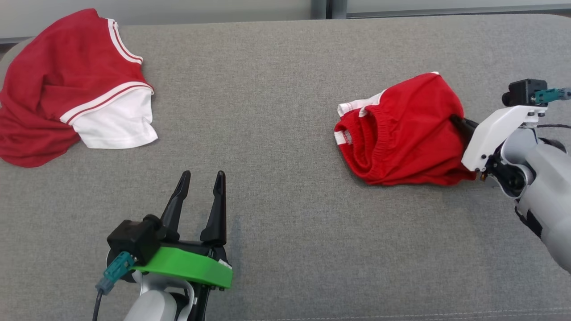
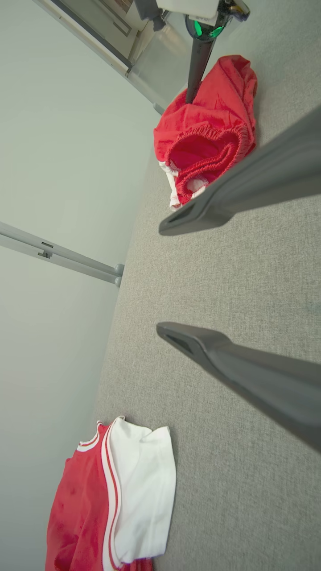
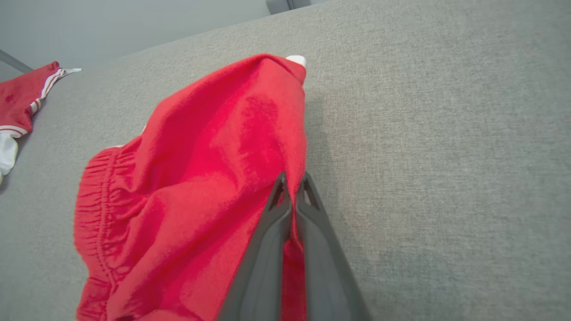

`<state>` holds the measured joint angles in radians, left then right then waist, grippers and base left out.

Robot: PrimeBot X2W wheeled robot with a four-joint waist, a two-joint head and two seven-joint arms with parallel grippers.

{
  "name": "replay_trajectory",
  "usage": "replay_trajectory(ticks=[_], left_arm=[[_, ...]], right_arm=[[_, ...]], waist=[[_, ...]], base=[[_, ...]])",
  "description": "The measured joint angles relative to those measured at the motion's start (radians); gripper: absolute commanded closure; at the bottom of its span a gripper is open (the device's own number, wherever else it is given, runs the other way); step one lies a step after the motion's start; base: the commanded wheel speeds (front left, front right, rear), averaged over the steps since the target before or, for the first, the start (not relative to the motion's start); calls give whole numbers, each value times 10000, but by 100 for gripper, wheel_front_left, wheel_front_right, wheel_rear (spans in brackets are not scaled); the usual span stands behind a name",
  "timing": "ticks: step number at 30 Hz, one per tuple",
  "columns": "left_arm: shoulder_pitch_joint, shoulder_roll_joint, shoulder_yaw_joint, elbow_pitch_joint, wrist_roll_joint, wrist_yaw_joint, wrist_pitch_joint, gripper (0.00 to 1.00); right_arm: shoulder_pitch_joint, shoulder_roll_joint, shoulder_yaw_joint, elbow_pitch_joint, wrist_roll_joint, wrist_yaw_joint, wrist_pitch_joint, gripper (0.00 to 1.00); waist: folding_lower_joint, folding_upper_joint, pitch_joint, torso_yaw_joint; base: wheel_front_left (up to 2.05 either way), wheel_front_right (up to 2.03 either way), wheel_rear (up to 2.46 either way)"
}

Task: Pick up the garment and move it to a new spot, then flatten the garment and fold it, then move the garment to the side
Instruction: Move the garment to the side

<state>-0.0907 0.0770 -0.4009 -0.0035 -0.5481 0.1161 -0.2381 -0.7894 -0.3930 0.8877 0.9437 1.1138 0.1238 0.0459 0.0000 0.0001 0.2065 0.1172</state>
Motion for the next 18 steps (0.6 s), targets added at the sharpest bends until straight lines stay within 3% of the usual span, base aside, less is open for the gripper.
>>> replay_trajectory(ticks=[18], left_arm=[[-575,201,-176,-1212,623,2,353,0]], right_arm=[[-2206,-1647,-19,332,-792,4,176,100]], waist=[[0,0,1324,-573]], base=[[0,0,0]])
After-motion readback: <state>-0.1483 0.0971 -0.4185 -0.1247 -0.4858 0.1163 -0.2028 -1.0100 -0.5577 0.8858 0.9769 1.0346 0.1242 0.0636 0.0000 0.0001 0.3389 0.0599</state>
